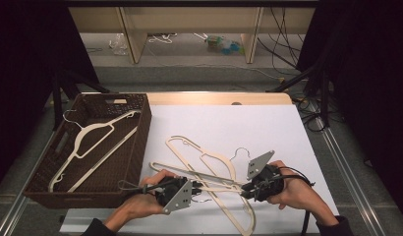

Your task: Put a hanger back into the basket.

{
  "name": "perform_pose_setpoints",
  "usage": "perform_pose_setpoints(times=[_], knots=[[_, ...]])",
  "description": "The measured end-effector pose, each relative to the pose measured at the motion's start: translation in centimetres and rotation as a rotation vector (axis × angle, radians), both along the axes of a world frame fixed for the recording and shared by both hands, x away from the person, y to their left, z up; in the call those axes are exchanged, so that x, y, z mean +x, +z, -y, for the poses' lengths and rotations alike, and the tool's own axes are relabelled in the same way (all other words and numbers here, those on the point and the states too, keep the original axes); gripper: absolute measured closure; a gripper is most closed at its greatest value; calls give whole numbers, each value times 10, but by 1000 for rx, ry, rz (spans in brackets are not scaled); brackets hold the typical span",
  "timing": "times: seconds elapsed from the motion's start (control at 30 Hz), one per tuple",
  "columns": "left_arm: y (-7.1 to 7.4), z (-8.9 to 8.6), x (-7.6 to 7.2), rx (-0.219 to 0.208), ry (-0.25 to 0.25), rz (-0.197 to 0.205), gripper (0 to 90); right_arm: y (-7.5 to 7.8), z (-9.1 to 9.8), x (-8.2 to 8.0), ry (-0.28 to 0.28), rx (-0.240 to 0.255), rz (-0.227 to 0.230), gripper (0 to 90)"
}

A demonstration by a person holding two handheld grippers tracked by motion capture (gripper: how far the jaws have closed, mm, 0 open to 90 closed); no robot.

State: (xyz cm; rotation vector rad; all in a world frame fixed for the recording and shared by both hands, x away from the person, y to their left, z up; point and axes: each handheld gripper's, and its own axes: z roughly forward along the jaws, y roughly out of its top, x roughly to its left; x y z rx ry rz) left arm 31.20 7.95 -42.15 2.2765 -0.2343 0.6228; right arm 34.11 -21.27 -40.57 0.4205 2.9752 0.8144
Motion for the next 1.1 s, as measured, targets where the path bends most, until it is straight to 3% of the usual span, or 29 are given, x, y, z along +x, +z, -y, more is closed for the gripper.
perform_pose_setpoints(times=[0.03,0.1,0.13,0.17,0.2,0.3,0.33,0.43,0.47,0.5,0.53,0.57,0.6,0.67,0.7,0.77,0.87,0.97,1.1], knots=[[3,1,2,-9,18,-5,833,5,4,2,-69,32,23,587],[7,3,6,-9,38,-14,837,8,5,2,-97,43,47,548],[11,6,11,-28,77,-52,840,15,7,3,-156,87,88,489],[11,6,11,-28,77,-52,840,15,7,3,-156,87,88,489],[14,7,14,-31,92,-49,841,23,9,2,-194,120,123,444],[19,10,20,-48,137,-81,848,31,12,3,-218,152,192,415],[24,10,25,-73,155,-106,852,41,15,1,-263,204,230,407],[29,10,30,-98,175,-139,858,50,19,-1,-272,244,254,410],[34,8,34,-126,192,-170,859,56,20,-3,-283,275,285,421],[34,8,34,-126,192,-170,859,58,20,-4,-284,292,295,422],[37,7,37,-147,215,-209,859,60,19,-6,-287,296,285,422],[37,7,37,-147,215,-209,859,60,18,-7,-286,297,293,422],[39,5,40,-183,245,-247,859,59,17,-7,-276,299,293,421],[41,2,41,-186,253,-258,859,58,15,-8,-264,297,292,417],[42,1,43,-205,270,-270,859,58,15,-8,-264,297,292,417],[48,-7,49,-267,300,-339,859,55,12,-8,-268,301,283,405],[51,-12,53,-299,319,-364,859,50,8,-10,-253,300,260,388],[56,-22,60,-372,364,-426,859,44,4,-10,-243,294,243,374],[61,-29,62,-401,406,-448,859,36,2,-11,-246,292,232,373]])
